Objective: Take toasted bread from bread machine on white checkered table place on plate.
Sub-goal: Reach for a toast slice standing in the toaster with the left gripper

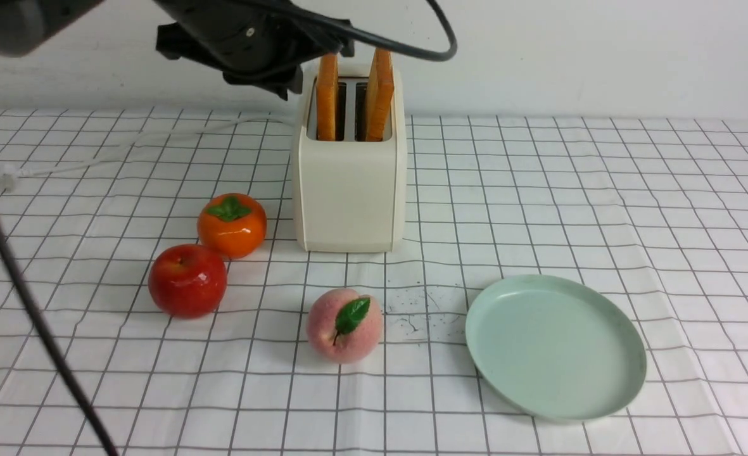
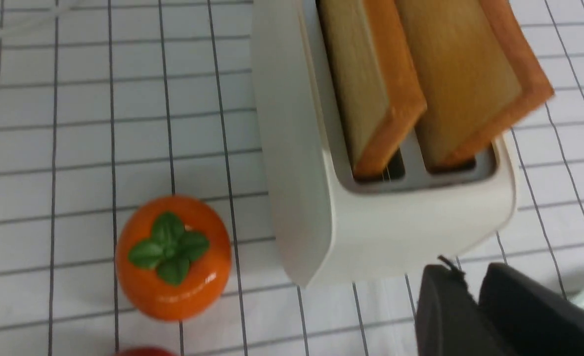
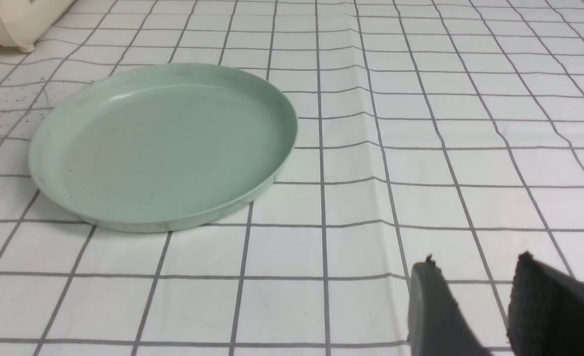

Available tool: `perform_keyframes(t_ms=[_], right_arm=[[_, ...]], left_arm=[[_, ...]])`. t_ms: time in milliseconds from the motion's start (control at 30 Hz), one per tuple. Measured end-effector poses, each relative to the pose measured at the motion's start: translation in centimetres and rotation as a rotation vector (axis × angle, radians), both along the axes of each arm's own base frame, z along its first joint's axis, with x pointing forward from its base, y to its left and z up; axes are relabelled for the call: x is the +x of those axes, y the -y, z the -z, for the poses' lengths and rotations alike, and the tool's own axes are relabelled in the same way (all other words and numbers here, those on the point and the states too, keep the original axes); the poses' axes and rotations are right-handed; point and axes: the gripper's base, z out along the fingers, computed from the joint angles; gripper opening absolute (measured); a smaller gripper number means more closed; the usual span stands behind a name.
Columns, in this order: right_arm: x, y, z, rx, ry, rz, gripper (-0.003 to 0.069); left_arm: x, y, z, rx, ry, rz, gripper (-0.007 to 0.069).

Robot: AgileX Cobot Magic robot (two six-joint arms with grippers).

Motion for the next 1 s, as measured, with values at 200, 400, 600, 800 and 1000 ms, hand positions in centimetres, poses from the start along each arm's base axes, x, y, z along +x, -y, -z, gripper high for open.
perform_keyframes(t_ms=[200,400,600,800,1000], right_arm=[[0.0,0.0,0.0,0.0,0.0,0.0,0.0241],[0.0,0.0,0.0,0.0,0.0,0.0,0.0241],[0.0,0.0,0.0,0.0,0.0,0.0,0.0241],[0.0,0.0,0.0,0.0,0.0,0.0,0.0241],[0.0,0.0,0.0,0.0,0.0,0.0,0.0241]], left_arm=[[3.9,0.4,1.7,-0.008,0.022,-0.026,0.0379],[6.3,1.3,3.9,-0.055,0.073,-0.017,0.0411],[7.9,2.0,6.1,-0.058,0.107,-0.005,0.0372],[8.6,2.1,7.5,-0.019,0.111,0.0,0.0242],[8.6,2.0,6.7,-0.019,0.154,0.004,0.0097]])
